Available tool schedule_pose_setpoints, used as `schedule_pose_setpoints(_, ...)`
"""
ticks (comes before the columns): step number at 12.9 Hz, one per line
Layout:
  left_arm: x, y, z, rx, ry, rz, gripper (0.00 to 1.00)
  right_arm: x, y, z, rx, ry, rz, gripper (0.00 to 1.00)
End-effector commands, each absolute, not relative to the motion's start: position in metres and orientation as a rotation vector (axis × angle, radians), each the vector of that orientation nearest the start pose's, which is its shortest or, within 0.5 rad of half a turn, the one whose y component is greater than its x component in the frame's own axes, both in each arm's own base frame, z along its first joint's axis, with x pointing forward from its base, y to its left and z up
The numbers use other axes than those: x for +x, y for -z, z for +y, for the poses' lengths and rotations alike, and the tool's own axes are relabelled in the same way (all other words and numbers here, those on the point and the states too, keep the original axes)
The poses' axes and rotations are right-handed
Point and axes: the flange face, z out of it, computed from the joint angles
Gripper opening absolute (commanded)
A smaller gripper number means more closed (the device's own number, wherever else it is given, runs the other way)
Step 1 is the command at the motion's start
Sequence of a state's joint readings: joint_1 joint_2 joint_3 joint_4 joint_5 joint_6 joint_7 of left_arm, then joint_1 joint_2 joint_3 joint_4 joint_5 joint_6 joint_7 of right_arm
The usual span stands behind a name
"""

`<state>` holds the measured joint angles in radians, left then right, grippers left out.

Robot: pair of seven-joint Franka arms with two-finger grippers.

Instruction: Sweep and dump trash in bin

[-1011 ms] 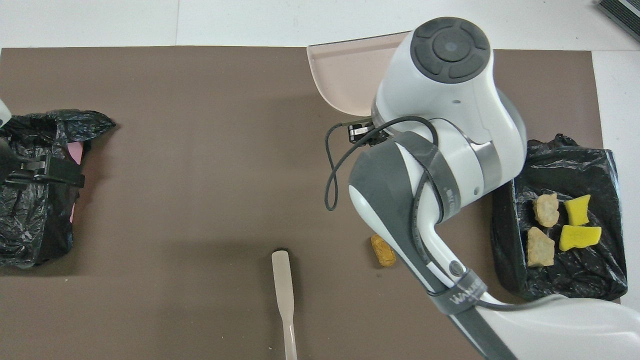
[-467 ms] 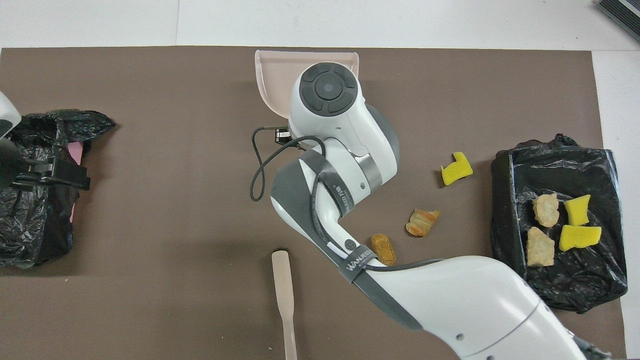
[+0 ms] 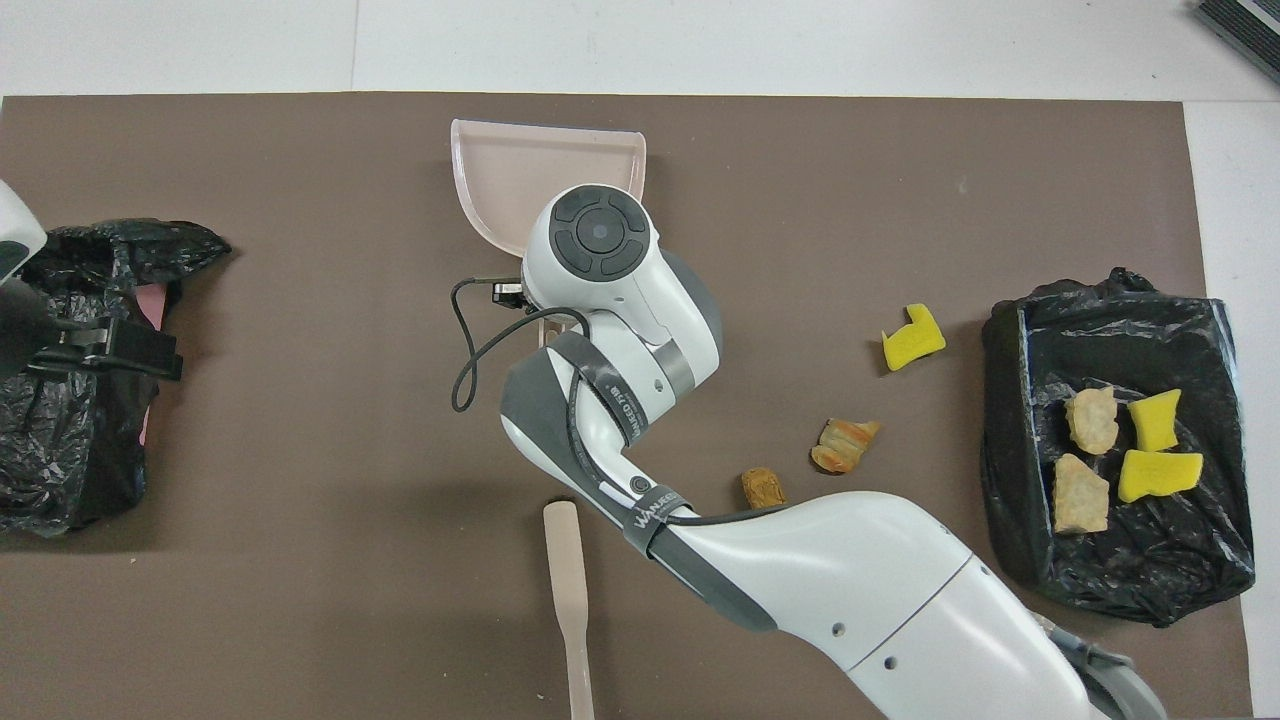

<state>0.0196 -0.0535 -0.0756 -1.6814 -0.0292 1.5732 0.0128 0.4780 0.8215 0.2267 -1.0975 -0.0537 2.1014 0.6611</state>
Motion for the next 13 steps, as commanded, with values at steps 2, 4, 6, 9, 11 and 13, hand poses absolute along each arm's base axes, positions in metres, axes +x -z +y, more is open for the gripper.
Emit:
schedule_pose_setpoints(2, 0.534, -0.611, -0.032, -3.141, -0.073, 0.139, 1.0, 0.611, -0.347, 0.458, -2.943, 0.031, 0.018, 0.0)
schedule_pose_setpoints(4, 0.542, -0.613, -0.032, -3.141, -0.08, 0.145, 1.0, 0.596, -0.341, 0.451, -2.985, 0.009, -0.086, 0.07)
schedule_pose_setpoints(6, 0.555, -0.608, -0.035, -3.142, -0.087, 0.154, 1.0, 0.594, -0.335, 0.44, -3.001, -0.009, -0.138, 0.29)
schedule_pose_setpoints(9, 0.563, -0.596, -0.049, -3.143, -0.075, 0.19, 1.0, 0.597, -0.35, 0.428, -3.011, -0.025, -0.105, 0.55)
schedule_pose_setpoints(11, 0.571, -0.585, -0.062, -3.143, -0.061, 0.224, 1.0, 0.602, -0.384, 0.406, -3.024, -0.029, -0.062, 0.79)
schedule_pose_setpoints(13, 0.581, -0.567, -0.084, -3.139, -0.056, 0.279, 1.0, 0.601, -0.436, 0.384, -3.031, 0.009, -0.034, 0.87)
